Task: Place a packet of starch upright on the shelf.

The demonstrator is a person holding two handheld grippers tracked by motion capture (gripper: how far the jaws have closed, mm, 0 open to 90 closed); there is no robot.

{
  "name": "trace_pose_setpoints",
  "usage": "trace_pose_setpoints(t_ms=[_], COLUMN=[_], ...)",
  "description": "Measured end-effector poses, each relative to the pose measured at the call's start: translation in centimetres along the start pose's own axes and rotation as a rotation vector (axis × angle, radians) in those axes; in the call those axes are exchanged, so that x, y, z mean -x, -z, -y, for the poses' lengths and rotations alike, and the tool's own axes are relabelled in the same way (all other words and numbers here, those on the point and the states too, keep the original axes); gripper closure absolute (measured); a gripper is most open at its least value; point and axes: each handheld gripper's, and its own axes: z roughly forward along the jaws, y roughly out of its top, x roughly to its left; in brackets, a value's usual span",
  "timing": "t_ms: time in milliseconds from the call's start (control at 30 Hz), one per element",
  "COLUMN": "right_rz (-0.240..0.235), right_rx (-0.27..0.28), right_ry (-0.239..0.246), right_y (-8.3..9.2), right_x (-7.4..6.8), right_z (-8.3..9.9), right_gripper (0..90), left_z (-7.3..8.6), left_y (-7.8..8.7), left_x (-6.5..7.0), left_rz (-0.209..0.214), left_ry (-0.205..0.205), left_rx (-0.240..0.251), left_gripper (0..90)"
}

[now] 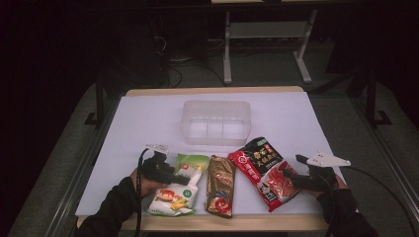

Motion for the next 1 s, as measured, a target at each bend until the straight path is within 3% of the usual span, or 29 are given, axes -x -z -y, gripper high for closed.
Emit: trace_pose_setpoints(t_ms=[33, 67, 233, 333, 400, 500, 600, 667, 700, 733, 800, 867, 900, 1000], right_rz=[0.0, -0.003, -0.003, -0.006, -0.008, -0.007, -0.005, -0.005, -0.005, -0.002, 0.003, 0.006, 0.008, 0.012], right_rx=[0.0, -0.001, 0.003, 0.005, 0.005, 0.006, 0.005, 0.005, 0.004, 0.003, 0.009, 0.011, 0.017, 0.03], right_ry=[0.0, 0.003, 0.001, 0.0, 0.0, 0.007, 0.008, 0.007, 0.003, 0.005, 0.005, 0.005, 0.004, 0.003], right_y=[0.0, 0.0, 0.1, 0.1, 0.2, 0.1, 0.1, 0.2, 0.2, 0.2, 0.2, 0.2, 0.2, 0.2], right_x=[0.0, 0.0, 0.0, 0.0, 0.0, 0.0, 0.0, 0.1, 0.1, 0.1, 0.1, 0.2, 0.2, 0.2], right_z=[0.0, 0.0, 0.0, 0.0, 0.0, 0.0, 0.0, -0.1, 0.0, 0.0, 0.0, -0.1, -0.1, -0.2], right_gripper=[27.5, 27.7, 28.0, 28.9, 29.0, 29.2, 29.4, 29.4, 29.5, 29.5, 29.4, 29.5, 29.5, 29.7], left_z=[0.0, -0.1, 0.0, 0.2, 0.2, 0.1, 0.2, 0.2, 0.2, 0.1, 0.1, -0.1, -0.3, -0.7], left_y=[0.0, 0.2, 0.7, 1.4, 2.0, 2.8, 3.5, 3.7, 4.1, 4.3, 4.6, 4.8, 5.2, 5.8], left_x=[0.0, 0.6, 1.5, 2.9, 3.7, 4.4, 4.6, 4.5, 4.6, 4.6, 4.8, 4.8, 4.8, 4.7], left_rz=[0.0, -0.021, -0.05, -0.142, -0.183, -0.241, -0.324, -0.309, -0.343, -0.341, -0.381, -0.377, -0.404, -0.43], left_ry=[0.0, -0.034, -0.073, -0.113, -0.129, -0.15, -0.142, -0.139, -0.127, -0.127, -0.121, -0.117, -0.111, -0.106], left_rx=[0.0, -0.002, 0.021, 0.086, 0.155, 0.205, 0.279, 0.286, 0.316, 0.319, 0.354, 0.361, 0.388, 0.429], left_gripper=[65.5, 68.9, 73.8, 74.9, 76.8, 78.1, 78.6, 78.8, 79.1, 79.0, 79.0, 78.9, 78.9, 78.9])
